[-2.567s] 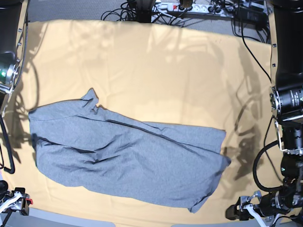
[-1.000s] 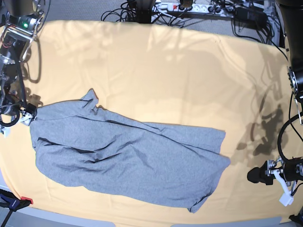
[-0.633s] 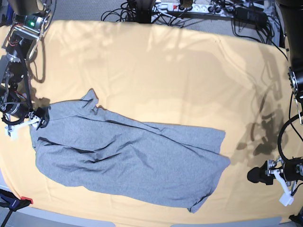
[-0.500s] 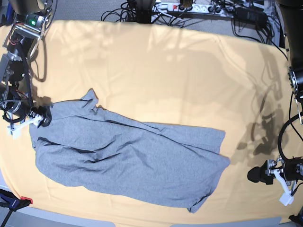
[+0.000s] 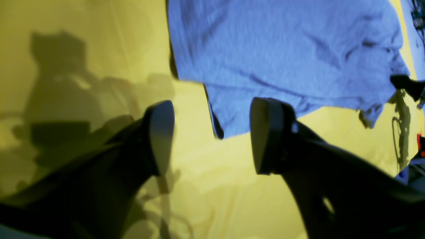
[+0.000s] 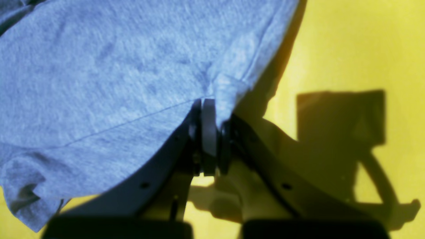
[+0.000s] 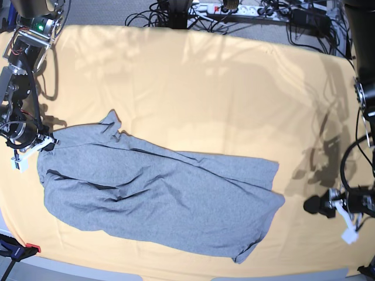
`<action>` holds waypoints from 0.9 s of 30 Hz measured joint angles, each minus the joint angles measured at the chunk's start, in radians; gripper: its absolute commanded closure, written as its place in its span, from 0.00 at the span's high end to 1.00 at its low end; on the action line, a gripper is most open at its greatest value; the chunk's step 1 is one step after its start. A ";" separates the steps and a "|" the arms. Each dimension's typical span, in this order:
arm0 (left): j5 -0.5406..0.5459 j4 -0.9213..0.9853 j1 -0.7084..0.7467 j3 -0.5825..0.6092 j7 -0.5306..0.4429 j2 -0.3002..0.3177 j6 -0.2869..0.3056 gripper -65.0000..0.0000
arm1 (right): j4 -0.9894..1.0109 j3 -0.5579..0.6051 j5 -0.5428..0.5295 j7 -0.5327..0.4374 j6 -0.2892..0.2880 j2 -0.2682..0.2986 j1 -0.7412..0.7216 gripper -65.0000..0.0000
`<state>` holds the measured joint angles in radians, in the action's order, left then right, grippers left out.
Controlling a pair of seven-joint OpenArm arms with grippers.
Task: Layout the t-shirt on the table in an organized manner, then fold the t-shirt properly
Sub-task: 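Move both grippers to the shirt's opposite ends and grasp the fabric, then pull the grasped ends apart and drag the shirt toward the robot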
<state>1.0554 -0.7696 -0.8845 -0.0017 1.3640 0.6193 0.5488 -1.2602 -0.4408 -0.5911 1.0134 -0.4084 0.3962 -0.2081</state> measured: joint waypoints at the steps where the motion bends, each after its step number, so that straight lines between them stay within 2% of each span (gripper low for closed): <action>1: 0.000 0.000 0.023 0.000 0.000 0.000 0.001 0.66 | 0.000 0.000 0.000 0.000 0.000 0.000 0.000 0.00; 3: -0.001 0.001 0.067 0.000 0.002 -0.002 0.000 0.69 | 0.000 0.000 0.000 0.000 0.000 0.000 0.000 0.00; 13: 0.013 0.001 0.220 0.000 -0.012 -0.005 -0.002 0.69 | 0.000 0.000 0.000 0.000 0.000 0.000 0.000 0.00; 18: -0.043 0.001 0.251 0.000 -0.161 -0.024 -0.005 0.69 | 0.000 0.000 0.000 0.000 -0.009 0.000 0.000 0.00; 21: -0.072 0.001 0.251 0.000 -0.207 -0.053 0.015 0.69 | 0.000 0.000 0.000 0.000 -0.019 0.000 0.000 0.00; 22: -0.094 0.001 0.251 0.000 -0.242 -0.065 0.030 0.69 | 0.000 0.000 0.000 0.000 -0.019 0.000 0.000 0.00; 27: -0.206 0.001 0.251 0.000 -0.400 -0.127 0.033 0.69 | 0.000 0.000 0.000 0.004 -0.022 0.000 0.000 0.00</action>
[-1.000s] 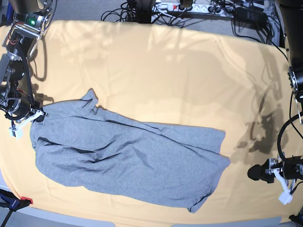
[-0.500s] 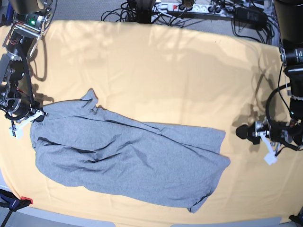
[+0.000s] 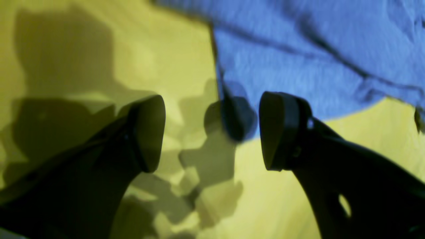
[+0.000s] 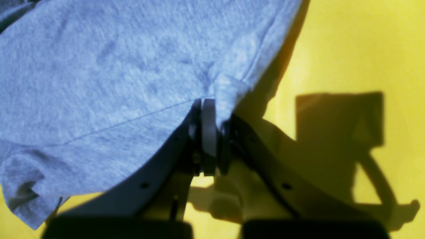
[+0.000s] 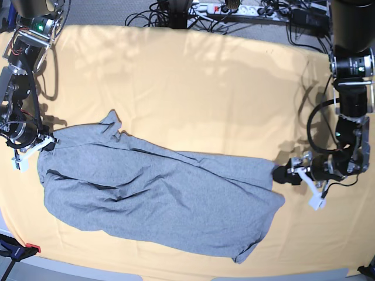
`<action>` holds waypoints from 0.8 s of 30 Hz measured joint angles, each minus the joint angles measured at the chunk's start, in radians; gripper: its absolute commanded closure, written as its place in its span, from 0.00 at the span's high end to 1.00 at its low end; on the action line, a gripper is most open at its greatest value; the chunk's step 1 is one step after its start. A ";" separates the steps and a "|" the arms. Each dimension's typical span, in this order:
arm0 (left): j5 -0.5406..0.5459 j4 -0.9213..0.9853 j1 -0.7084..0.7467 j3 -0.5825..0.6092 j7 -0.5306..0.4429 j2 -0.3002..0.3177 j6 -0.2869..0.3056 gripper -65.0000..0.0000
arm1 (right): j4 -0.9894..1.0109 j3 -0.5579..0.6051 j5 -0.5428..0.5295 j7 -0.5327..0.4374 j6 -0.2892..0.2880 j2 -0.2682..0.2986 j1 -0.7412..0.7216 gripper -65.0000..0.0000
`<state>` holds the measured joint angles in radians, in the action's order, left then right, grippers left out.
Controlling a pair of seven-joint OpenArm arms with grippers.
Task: Layout the t-shirt on the table in an organized manner, then fold the t-shirt properly
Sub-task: 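Pull the grasped ends apart and drag the shirt toward the robot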
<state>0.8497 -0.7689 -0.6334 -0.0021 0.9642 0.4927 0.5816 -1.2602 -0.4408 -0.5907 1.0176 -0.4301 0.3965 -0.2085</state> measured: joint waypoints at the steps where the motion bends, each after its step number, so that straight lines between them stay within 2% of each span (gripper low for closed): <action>1: -0.020 0.000 0.000 0.000 -0.016 -0.012 -0.001 0.69 | 0.000 0.000 0.000 0.000 0.000 0.000 0.000 0.00; 4: -0.036 0.000 -0.001 -0.002 -0.023 -0.047 -0.013 0.69 | 0.000 0.000 0.000 0.001 0.000 0.000 0.000 0.00; 7: -0.034 -0.003 -0.004 -0.005 0.013 -0.079 -0.015 0.69 | 0.000 0.000 0.000 0.003 0.000 0.000 0.000 0.00; 11: -0.026 -0.004 -0.006 -0.005 0.036 -0.105 0.009 0.68 | 0.000 0.000 0.000 0.003 0.000 0.000 0.000 0.00; 12: -0.023 -0.004 -0.006 -0.005 0.040 -0.105 0.015 0.64 | 0.000 0.000 0.000 0.003 0.000 0.000 0.000 0.00; 13: -0.023 -0.004 -0.006 -0.005 0.047 -0.105 0.016 0.56 | 0.000 0.000 0.000 0.003 0.000 0.000 0.000 0.00; 14: -0.025 -0.003 -0.006 -0.005 0.055 -0.104 0.018 0.43 | 0.000 0.000 0.000 0.003 0.000 0.000 0.000 0.00; 16: -0.037 -0.003 -0.003 -0.005 0.061 -0.099 0.018 0.11 | 0.000 0.000 0.000 0.003 0.000 0.000 0.000 0.00; 17: -0.042 -0.003 0.000 -0.005 0.071 -0.096 0.015 0.00 | 0.000 0.000 -0.001 0.003 0.000 0.000 0.000 0.00; 20: -0.037 -0.002 0.003 -0.005 0.074 -0.083 0.015 0.00 | 0.000 0.000 -0.005 0.003 -0.039 0.000 0.000 0.00; 22: -0.038 -0.002 0.001 -0.004 0.073 -0.073 0.018 0.00 | 0.000 0.000 -0.045 0.006 -0.065 0.001 0.000 0.00; 24: -0.023 -0.001 -0.007 -0.004 0.088 -0.057 0.040 0.00 | 0.000 0.000 -0.069 0.007 -0.087 0.003 -0.005 0.00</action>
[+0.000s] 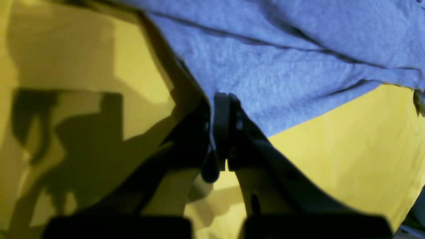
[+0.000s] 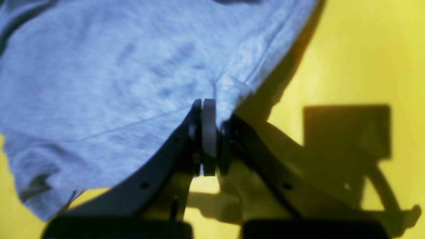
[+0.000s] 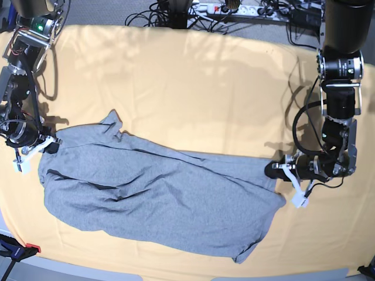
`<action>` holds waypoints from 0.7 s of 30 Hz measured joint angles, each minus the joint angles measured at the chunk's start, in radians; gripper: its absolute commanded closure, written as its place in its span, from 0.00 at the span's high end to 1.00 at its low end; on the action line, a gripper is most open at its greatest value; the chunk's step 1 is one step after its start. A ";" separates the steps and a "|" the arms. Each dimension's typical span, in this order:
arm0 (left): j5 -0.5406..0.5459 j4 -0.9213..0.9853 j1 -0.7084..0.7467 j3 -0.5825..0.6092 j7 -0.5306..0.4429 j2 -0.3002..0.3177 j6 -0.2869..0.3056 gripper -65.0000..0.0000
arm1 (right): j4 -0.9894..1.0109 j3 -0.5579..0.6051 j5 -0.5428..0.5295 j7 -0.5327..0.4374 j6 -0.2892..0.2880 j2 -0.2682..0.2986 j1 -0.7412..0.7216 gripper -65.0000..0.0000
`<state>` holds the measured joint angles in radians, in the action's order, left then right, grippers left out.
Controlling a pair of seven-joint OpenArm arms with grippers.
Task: Layout the t-shirt on the table in an organized manner, then fold the t-shirt properly
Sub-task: 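Pull the grasped ends apart and drag the shirt toward the robot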
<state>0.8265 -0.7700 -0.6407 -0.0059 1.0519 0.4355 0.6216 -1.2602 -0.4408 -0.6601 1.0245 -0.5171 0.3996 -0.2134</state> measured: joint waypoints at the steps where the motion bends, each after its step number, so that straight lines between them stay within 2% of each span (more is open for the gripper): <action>1: 0.029 0.000 -0.003 0.000 0.011 0.010 0.016 0.00 | 0.000 0.000 -0.003 0.000 -0.001 0.003 -0.004 0.00; 4: 0.224 -0.004 -0.011 -0.006 0.097 0.045 0.067 0.00 | 0.000 0.000 -0.003 0.001 0.000 0.014 -0.026 0.00; 8: 0.563 -0.007 -0.014 -0.101 0.351 0.054 0.068 0.00 | 0.000 0.000 -0.003 0.001 -0.002 0.032 -0.049 0.00; 9: 0.632 -0.008 -0.013 -0.129 0.369 0.052 0.069 0.00 | 0.000 0.000 -0.003 0.001 -0.003 0.032 -0.050 0.00; 14: 0.632 -0.009 -0.016 -0.264 0.360 0.052 0.071 0.00 | 0.000 0.000 -0.004 0.027 -0.031 0.032 -0.047 0.00; 18: 0.629 -0.009 -0.015 -0.286 0.361 0.080 0.071 0.00 | 0.000 0.000 -0.008 0.027 -0.046 0.032 -0.048 0.00; 21: 0.629 -0.010 -0.012 -0.286 0.360 0.092 0.071 0.00 | 0.000 0.000 -0.067 0.046 -0.082 0.034 -0.047 0.00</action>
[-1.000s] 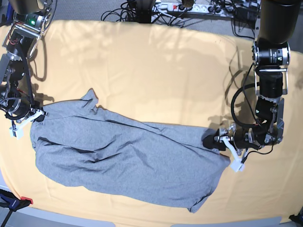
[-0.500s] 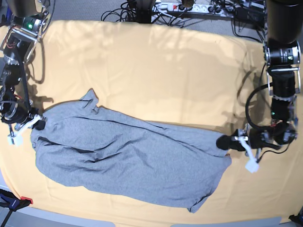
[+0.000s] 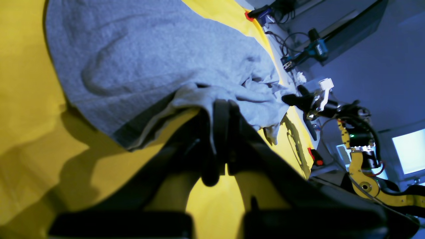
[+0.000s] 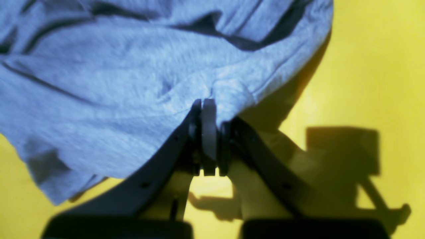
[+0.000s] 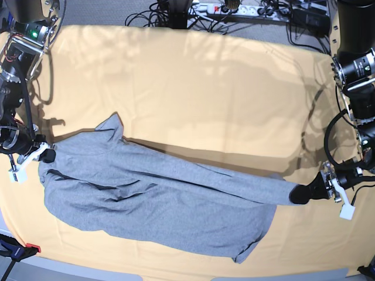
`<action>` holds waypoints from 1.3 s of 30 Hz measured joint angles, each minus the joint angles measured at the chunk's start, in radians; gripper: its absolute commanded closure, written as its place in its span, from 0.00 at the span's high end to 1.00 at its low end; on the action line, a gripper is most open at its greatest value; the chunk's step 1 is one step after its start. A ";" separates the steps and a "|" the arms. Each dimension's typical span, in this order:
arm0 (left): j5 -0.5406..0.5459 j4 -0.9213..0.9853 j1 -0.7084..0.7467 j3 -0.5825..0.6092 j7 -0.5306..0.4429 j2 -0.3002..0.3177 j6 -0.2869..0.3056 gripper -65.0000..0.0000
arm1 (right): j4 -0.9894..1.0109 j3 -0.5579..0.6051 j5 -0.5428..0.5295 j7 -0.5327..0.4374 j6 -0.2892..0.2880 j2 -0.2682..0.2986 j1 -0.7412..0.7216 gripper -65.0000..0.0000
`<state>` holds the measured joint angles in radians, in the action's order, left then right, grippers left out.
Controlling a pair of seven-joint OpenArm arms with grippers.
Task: Layout the t-shirt on the table in an organized manner, then fold the t-shirt properly
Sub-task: 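Pull the grasped ends apart and drag the shirt toward the robot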
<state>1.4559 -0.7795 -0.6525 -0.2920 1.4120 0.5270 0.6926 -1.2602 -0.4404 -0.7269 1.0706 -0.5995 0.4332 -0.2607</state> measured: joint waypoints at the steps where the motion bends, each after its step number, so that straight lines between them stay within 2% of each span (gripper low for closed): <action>1: 0.001 0.000 0.005 0.001 0.000 0.002 0.000 0.00 | 0.000 0.000 -0.037 0.008 -0.025 0.002 0.000 0.00; 4: -0.002 -0.001 0.011 0.003 0.002 0.005 0.000 0.00 | 0.000 0.000 -0.129 0.049 -0.086 0.010 0.000 0.00; 9: -0.006 -0.039 0.011 0.003 0.002 0.004 0.000 0.00 | -0.015 0.000 -0.229 0.097 -0.090 0.010 0.000 0.00; 13: -0.006 -0.163 0.013 0.003 0.003 0.005 0.001 0.00 | -0.106 0.000 -0.292 0.134 -0.091 0.013 0.026 0.00; 17: 0.002 -0.340 0.044 0.003 -0.001 0.004 0.002 0.00 | -0.267 -0.008 -0.295 0.158 -0.093 0.014 0.097 0.00; 23: 0.003 -0.573 0.165 0.004 0.003 0.011 0.001 0.00 | -0.455 -0.112 -0.299 0.161 -0.094 0.014 0.206 0.00; 28: 0.002 -0.680 0.277 0.004 0.006 0.052 0.001 0.00 | -0.463 -0.211 -0.296 0.169 -0.093 0.043 0.298 0.00; 30: 0.002 -0.721 0.311 0.003 0.006 0.065 -0.015 0.00 | -0.463 -0.218 -0.296 0.183 -0.089 0.060 0.334 0.00; 39: 0.003 -0.956 0.440 -0.010 0.001 0.146 -0.018 0.00 | -0.463 -0.219 -0.307 0.251 -0.089 0.126 0.436 0.00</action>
<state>1.4590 -1.7351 -0.2127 -0.3016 1.4128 0.6727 0.6746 -1.7233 -0.6594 -1.0336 1.3216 -0.6888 0.5591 0.1757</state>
